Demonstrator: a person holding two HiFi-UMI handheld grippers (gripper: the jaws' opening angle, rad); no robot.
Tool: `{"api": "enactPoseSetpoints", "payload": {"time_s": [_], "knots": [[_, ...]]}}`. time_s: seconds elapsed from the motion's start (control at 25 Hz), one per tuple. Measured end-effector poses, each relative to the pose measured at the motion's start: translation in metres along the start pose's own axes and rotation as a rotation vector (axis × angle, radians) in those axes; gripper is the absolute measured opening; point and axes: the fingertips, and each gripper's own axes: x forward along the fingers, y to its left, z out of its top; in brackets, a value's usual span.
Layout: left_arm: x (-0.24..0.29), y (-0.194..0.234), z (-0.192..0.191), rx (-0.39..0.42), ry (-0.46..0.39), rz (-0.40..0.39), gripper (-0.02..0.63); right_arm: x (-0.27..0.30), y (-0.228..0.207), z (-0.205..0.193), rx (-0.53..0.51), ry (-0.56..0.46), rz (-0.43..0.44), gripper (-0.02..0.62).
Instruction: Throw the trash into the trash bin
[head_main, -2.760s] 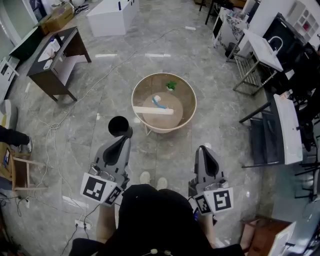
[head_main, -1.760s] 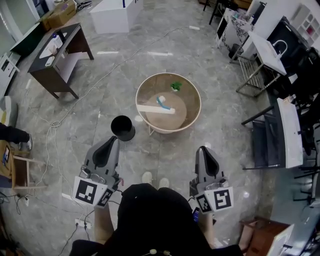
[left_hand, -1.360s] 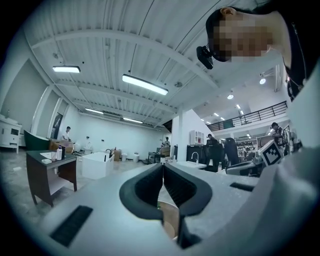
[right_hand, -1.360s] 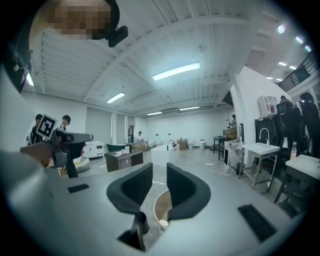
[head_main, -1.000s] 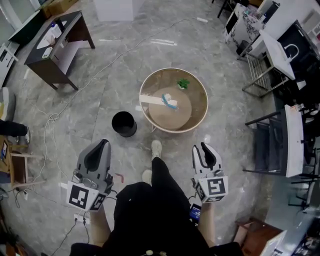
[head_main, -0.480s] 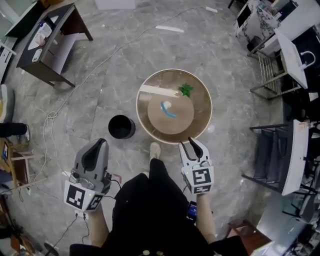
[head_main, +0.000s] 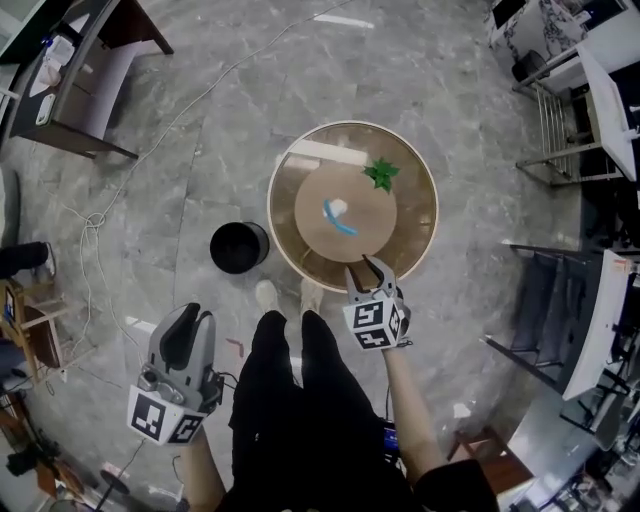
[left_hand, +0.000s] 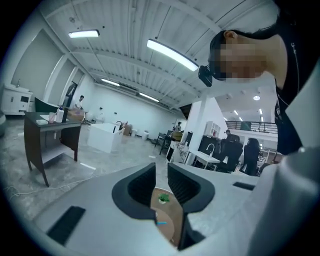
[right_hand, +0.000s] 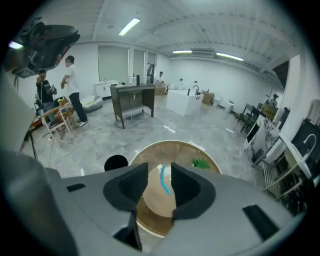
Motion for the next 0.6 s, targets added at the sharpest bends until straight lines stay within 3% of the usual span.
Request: {"api": "enactPoseSetpoints", "payload": {"time_s": [0.36,0.6], "knots": [[0.029,0.042,-0.067,-0.122,0.084,-0.033,0.061,0.150,-0.004,-0.065,0.007,0.188,-0.003,0.171],[0.023,0.071,-0.118,-0.187,0.170,0.023,0.061,0.221,0.003,-0.101,-0.020,0.285,0.041,0.211]]}}
